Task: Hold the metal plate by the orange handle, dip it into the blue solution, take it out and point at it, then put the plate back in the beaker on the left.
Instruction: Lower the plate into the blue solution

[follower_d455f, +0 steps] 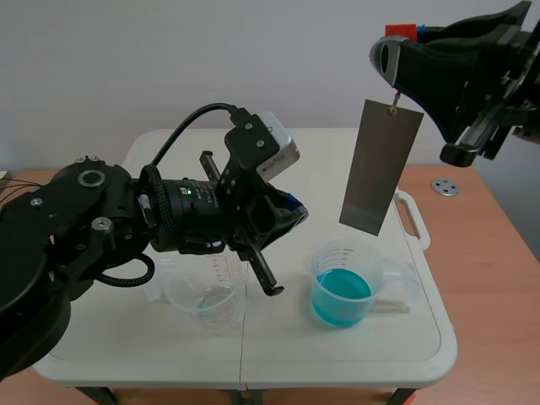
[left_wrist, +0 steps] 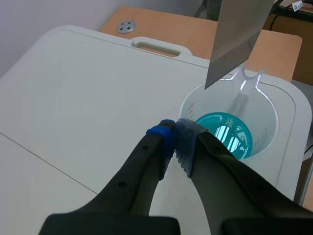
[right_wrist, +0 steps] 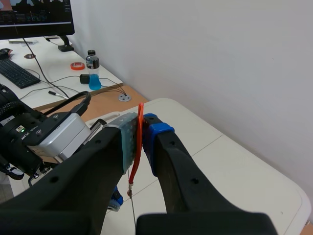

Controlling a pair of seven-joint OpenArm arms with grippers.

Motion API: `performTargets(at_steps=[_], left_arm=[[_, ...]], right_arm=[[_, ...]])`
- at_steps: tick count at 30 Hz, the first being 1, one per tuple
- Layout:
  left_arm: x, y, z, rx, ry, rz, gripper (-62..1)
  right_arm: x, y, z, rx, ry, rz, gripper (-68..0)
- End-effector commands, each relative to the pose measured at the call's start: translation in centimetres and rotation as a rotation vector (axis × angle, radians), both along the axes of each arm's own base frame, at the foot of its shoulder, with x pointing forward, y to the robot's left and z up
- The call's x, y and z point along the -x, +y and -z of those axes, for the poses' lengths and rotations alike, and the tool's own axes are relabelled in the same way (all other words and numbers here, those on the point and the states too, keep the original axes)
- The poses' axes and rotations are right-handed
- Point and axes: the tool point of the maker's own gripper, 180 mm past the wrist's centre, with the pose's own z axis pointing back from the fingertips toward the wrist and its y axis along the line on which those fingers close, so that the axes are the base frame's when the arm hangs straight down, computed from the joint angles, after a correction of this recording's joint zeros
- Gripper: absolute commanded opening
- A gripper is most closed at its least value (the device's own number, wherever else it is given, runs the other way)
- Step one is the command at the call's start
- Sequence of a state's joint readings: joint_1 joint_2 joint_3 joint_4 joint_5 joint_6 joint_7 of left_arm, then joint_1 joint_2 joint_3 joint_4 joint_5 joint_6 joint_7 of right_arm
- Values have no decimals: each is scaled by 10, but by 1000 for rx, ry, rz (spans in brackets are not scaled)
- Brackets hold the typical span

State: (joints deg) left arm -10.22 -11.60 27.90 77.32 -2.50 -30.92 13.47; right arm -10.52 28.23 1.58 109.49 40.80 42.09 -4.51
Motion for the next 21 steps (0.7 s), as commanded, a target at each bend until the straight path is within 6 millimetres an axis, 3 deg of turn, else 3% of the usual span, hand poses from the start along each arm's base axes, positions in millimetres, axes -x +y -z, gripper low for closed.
performTargets(at_steps=[1,7,12,16,21], left_arm=[[-1,-6,-11,27,-21,11,-579],[-7,-2,-12,32,-31,-27,-579],[-24,20,-18,33,-59,-127,-579],[-32,61,-27,21,-108,-252,-579],[-29,139,-34,-70,-174,-438,-579]], right_arm=[[2,2,-12,-24,-35,-21,-664],[2,3,-12,-26,-35,-20,-664],[2,3,-13,-26,-35,-20,-664],[2,3,-12,-22,-31,-20,-664],[2,3,-8,-17,-21,-21,-664]])
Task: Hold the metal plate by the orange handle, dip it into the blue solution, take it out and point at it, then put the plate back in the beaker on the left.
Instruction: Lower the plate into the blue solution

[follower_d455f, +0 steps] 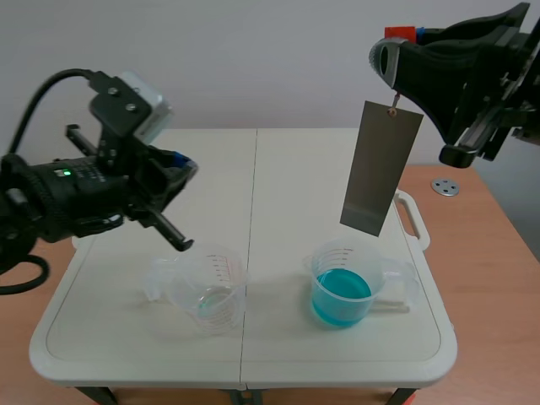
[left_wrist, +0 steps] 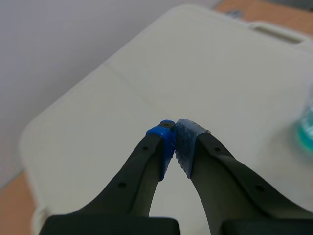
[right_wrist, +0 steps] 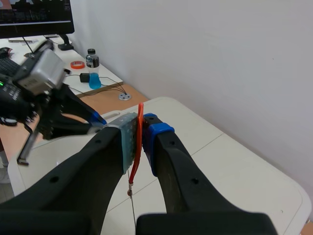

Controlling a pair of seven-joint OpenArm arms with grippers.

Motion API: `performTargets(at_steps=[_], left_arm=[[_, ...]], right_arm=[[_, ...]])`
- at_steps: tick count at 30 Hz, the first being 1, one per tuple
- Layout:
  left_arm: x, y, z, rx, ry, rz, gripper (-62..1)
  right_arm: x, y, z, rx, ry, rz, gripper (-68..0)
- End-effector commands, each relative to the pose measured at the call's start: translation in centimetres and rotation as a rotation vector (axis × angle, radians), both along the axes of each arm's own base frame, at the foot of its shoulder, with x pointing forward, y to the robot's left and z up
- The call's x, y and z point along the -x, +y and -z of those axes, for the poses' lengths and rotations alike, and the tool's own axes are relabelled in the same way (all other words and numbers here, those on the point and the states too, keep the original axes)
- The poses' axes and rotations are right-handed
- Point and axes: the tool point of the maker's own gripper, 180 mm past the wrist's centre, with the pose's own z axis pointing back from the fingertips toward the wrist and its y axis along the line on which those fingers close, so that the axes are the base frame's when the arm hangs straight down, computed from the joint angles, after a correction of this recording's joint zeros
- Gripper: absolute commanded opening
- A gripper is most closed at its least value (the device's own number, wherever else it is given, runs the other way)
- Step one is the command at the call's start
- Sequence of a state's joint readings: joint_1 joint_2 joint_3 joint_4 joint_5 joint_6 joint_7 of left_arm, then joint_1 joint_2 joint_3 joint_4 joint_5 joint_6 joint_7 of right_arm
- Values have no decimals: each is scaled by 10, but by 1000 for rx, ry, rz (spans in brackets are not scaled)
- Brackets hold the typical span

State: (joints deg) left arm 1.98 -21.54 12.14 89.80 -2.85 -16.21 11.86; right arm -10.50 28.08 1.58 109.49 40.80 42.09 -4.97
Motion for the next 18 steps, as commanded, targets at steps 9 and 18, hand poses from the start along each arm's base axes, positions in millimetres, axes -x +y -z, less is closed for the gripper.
performTargets(at_steps=[9,18], left_arm=[[52,157,28,-271,90,-321,-579],[155,210,88,-406,382,-379,-580]], right_arm=[[2,8,5,-17,25,-36,-664],[-6,2,34,-22,114,-13,-664]])
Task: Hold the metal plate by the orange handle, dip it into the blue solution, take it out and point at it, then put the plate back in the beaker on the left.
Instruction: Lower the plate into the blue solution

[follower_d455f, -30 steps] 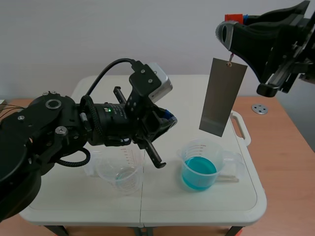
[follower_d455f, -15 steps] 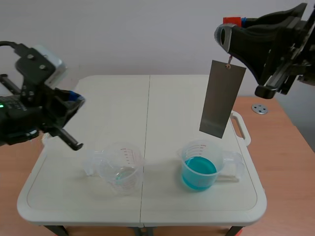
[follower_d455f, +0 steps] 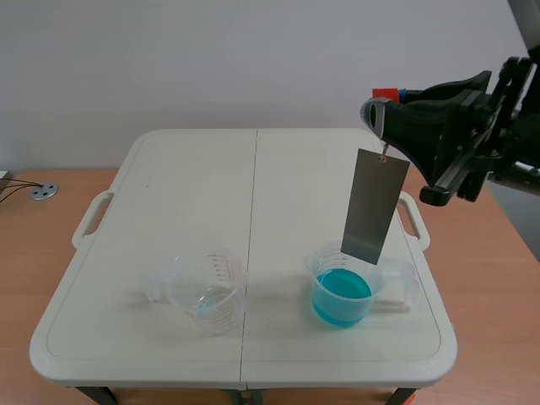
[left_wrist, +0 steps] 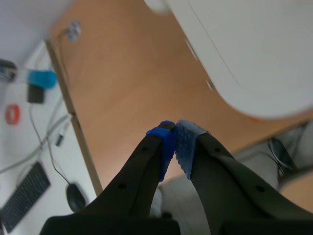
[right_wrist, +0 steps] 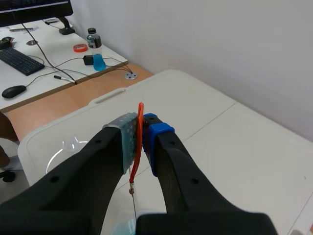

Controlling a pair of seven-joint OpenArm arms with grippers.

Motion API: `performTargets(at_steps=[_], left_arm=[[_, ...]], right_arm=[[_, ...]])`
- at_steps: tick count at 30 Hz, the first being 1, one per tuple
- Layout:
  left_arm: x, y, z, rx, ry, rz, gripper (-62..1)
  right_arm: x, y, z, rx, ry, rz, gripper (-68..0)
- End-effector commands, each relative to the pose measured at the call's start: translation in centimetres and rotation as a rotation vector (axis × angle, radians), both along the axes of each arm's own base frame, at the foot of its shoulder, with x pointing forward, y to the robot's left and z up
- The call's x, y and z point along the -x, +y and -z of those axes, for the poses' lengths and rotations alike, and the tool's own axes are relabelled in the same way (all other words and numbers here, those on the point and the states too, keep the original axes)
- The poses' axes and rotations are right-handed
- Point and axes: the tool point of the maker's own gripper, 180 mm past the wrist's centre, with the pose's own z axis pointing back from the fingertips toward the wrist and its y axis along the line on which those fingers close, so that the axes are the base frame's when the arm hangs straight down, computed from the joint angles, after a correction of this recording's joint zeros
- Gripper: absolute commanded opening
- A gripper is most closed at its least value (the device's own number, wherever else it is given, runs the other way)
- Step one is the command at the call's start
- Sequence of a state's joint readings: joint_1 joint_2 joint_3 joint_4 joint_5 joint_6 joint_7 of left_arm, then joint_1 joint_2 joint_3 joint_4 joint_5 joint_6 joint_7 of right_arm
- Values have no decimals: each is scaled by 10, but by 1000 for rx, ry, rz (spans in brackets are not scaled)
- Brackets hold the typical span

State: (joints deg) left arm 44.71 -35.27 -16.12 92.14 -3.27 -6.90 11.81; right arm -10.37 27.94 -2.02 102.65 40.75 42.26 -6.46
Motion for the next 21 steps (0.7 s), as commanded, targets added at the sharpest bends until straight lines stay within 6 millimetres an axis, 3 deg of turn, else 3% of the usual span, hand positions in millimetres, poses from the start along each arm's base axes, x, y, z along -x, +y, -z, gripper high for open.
performTargets(at_steps=[1,8,12,21], left_arm=[[20,-5,16,36,59,-10,-580],[96,-15,67,150,255,-56,-579],[132,-32,92,229,360,-82,-580],[195,-77,125,327,534,-56,-579]], right_arm=[[-2,3,-10,-35,-29,-13,-664],[-7,1,15,-32,33,5,-664],[-9,0,31,-24,63,20,-664],[-17,1,65,3,113,35,-664]])
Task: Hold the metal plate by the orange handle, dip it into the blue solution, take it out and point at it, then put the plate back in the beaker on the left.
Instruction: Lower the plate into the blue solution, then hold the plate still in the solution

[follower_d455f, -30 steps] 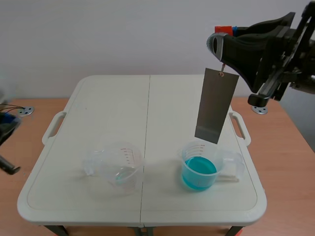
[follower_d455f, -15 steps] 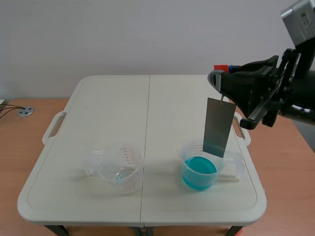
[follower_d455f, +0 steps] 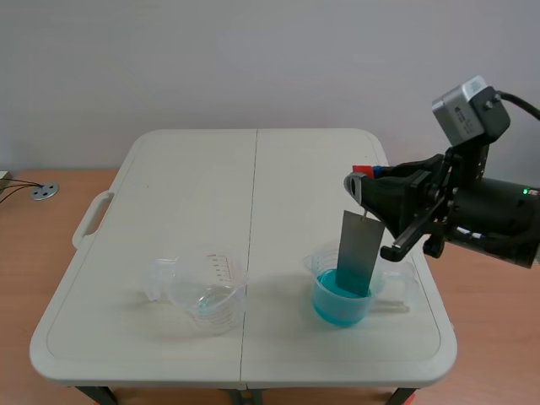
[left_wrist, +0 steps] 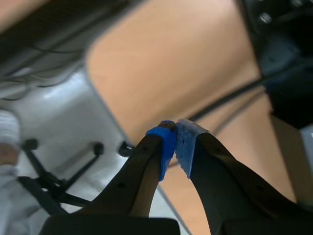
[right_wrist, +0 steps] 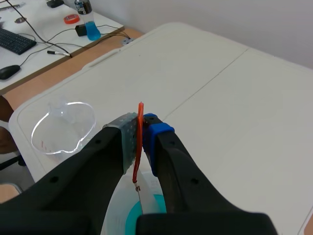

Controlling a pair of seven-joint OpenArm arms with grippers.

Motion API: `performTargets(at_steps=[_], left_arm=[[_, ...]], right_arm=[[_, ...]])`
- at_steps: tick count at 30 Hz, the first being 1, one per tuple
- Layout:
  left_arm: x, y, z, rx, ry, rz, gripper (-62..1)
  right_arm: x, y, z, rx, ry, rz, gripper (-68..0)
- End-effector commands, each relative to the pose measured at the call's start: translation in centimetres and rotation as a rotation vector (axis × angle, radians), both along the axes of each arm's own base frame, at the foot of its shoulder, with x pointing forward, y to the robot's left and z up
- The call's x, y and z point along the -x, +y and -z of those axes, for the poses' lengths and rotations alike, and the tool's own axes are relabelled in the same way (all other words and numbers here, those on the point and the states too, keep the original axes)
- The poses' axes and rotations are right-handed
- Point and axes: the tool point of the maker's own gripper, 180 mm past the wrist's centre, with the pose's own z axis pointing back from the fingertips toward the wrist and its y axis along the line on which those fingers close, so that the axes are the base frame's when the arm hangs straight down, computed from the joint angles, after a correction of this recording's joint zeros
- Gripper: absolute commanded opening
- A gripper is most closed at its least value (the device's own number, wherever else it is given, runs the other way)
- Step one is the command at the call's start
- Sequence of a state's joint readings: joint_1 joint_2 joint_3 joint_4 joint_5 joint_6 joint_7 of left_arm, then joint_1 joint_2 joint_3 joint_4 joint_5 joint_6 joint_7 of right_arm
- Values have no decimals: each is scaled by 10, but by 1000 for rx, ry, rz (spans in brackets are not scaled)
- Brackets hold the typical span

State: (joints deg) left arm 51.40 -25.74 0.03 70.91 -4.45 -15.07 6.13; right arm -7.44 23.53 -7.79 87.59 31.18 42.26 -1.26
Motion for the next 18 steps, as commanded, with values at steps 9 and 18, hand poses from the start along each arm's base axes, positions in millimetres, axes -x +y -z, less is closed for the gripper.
performTargets(at_steps=[9,18], left_arm=[[-2,-16,9,41,1,30,-580],[-2,-17,11,49,9,34,-579]], right_arm=[[-16,-11,13,-2,2,32,-664],[-19,-12,10,-6,-10,34,-664]])
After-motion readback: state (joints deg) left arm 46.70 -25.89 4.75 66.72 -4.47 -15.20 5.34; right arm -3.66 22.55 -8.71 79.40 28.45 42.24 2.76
